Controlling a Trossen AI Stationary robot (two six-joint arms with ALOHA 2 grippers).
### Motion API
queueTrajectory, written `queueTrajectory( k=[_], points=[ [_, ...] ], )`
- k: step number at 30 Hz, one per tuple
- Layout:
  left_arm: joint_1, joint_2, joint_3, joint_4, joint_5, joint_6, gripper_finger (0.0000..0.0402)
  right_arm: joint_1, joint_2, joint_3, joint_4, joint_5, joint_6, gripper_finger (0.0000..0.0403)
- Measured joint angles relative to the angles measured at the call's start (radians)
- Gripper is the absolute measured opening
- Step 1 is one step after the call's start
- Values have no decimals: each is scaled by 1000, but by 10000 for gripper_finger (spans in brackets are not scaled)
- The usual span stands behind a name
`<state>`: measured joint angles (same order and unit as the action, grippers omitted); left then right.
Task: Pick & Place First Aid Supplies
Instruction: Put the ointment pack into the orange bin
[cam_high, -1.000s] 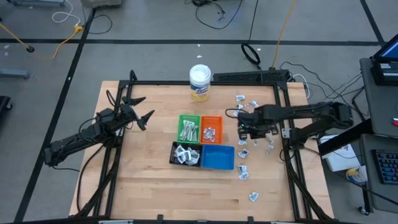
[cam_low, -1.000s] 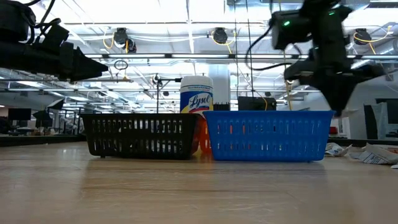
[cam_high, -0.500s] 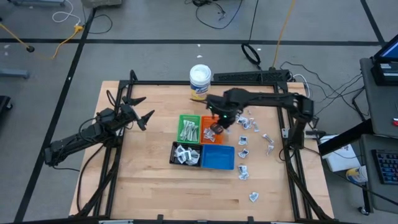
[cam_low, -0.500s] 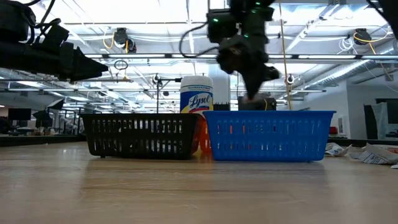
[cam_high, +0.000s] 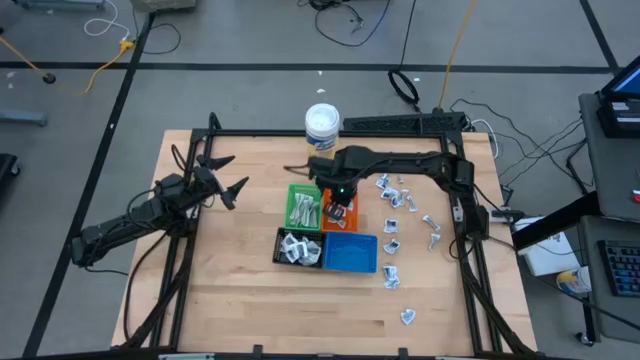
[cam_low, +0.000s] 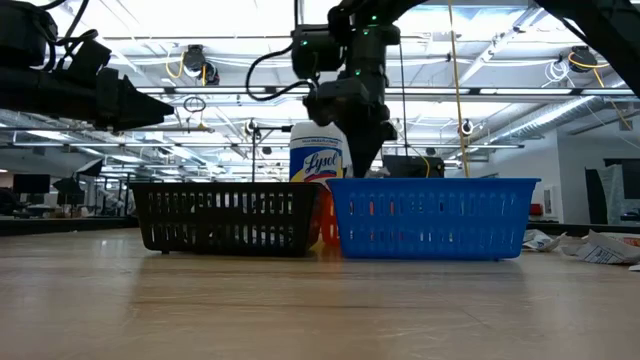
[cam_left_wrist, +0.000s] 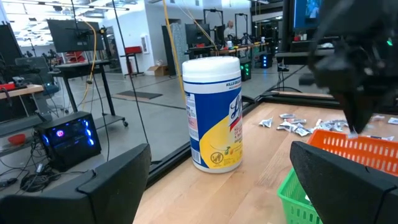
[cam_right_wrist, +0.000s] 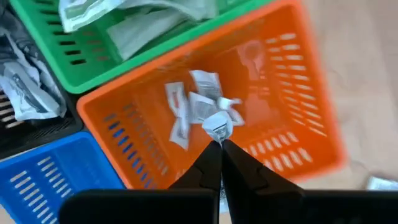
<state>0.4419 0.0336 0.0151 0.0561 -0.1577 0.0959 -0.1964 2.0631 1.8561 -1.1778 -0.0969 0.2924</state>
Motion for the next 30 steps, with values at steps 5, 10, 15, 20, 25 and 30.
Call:
queueTrajectory(
  k=[5,10,15,20,25,30],
  points=[
    [0,0,0,0,0,0,392,25,53,0,17,19,-25,0],
    [0,0,0,0,0,0,392,44,103,0,57,21,-43,0],
    [0,0,0,0,0,0,392,55,135,0,83,20,-49,0],
    [0,0,0,0,0,0,392,55,133,0,82,16,-54,34],
    [0,0,0,0,0,0,392,55,113,-2,51,28,-66,122],
    [0,0,0,0,0,0,392,48,49,0,30,82,12,191]
  ],
)
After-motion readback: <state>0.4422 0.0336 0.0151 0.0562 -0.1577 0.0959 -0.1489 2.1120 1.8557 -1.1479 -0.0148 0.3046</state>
